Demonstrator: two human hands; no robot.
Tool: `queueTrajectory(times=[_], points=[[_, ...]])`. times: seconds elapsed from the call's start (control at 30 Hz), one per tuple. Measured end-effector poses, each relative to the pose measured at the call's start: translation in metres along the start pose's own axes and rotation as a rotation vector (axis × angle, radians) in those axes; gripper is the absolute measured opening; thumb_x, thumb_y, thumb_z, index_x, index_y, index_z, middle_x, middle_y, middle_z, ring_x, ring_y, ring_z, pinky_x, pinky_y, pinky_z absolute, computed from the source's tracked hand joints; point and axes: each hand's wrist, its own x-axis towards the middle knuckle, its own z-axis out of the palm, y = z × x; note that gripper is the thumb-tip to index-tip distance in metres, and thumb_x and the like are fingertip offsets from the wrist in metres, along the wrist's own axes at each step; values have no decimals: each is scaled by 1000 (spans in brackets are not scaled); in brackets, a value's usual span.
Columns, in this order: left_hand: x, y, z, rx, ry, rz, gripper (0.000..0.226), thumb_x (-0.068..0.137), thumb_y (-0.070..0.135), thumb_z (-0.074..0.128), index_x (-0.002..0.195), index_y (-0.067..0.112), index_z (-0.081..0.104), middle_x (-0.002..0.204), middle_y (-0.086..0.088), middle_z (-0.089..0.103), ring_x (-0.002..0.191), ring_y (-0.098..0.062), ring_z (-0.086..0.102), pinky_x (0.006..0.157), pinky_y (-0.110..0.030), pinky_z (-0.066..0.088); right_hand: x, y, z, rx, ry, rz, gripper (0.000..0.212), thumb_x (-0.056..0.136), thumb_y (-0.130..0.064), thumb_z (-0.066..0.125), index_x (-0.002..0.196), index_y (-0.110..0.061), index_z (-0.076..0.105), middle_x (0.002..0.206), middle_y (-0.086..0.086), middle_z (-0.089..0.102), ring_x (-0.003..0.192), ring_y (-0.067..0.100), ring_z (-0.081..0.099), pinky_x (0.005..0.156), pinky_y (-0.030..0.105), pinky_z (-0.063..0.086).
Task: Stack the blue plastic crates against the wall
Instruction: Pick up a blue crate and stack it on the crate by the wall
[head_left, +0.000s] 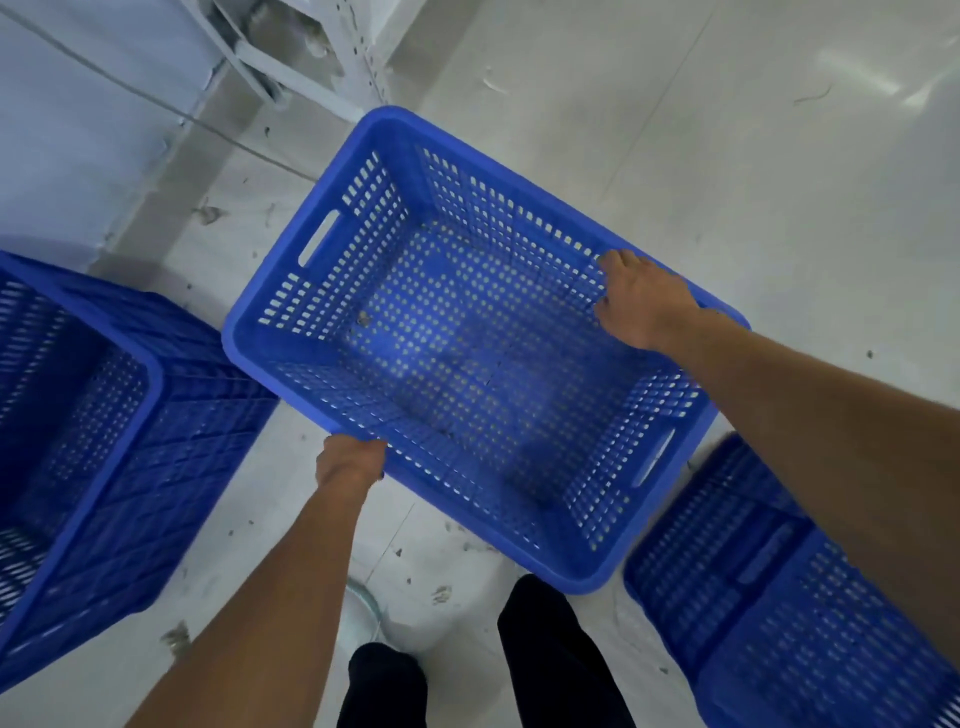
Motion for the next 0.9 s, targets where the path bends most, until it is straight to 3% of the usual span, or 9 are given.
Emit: queueTrajectory(times=[0.17, 0.3, 0.5, 0.67, 0.77, 0.9], points=[[14, 6, -2, -263, -132, -38, 20, 88, 3, 65, 107, 4, 61, 108, -19, 68, 94, -36, 69, 73, -44, 62, 26, 7, -7, -74, 149, 16, 51, 88, -13, 52, 136, -3, 41, 130, 19, 46, 118, 38, 47, 93, 49, 43], [15, 7, -2, -257, -174, -26, 6, 93, 5, 59, 97, 9, 59, 93, -15, 69, 76, -29, 70, 45, -30, 58, 41, 5, -1, -118, 33, 83, 55, 90, -17, 54, 141, -4, 35, 134, 19, 43, 121, 39, 45, 99, 49, 40], [23, 2, -2, -292, -231, 4, 14, 97, 6, 56, 110, 5, 56, 104, -18, 68, 80, -29, 71, 47, -31, 60, 67, -7, 1, -19, -26, 205, 59, 91, -14, 55, 143, -3, 30, 137, 20, 39, 124, 40, 42, 100, 50, 41], [30, -13, 3, -383, -183, 40, 34, 93, 6, 64, 125, 3, 51, 116, -20, 64, 97, -35, 69, 57, -42, 64, 87, -4, -7, 103, -46, 277, 52, 92, -12, 48, 143, -13, 39, 135, 20, 43, 122, 40, 46, 96, 45, 44], [30, -28, 0, -457, -187, -2, 24, 86, 8, 71, 106, 9, 59, 105, -17, 69, 84, -33, 72, 51, -36, 61, 85, -13, -9, 255, 9, 304, 45, 92, -20, 49, 137, -18, 47, 128, 17, 56, 114, 36, 56, 81, 35, 44], [25, -47, -12, -534, -244, -62, 19, 84, 10, 74, 98, 12, 61, 99, -13, 71, 79, -31, 73, 48, -32, 59, 75, -30, -13, 381, 71, 294, 37, 90, -35, 58, 123, -18, 56, 118, 15, 64, 100, 29, 61, 81, 37, 49]])
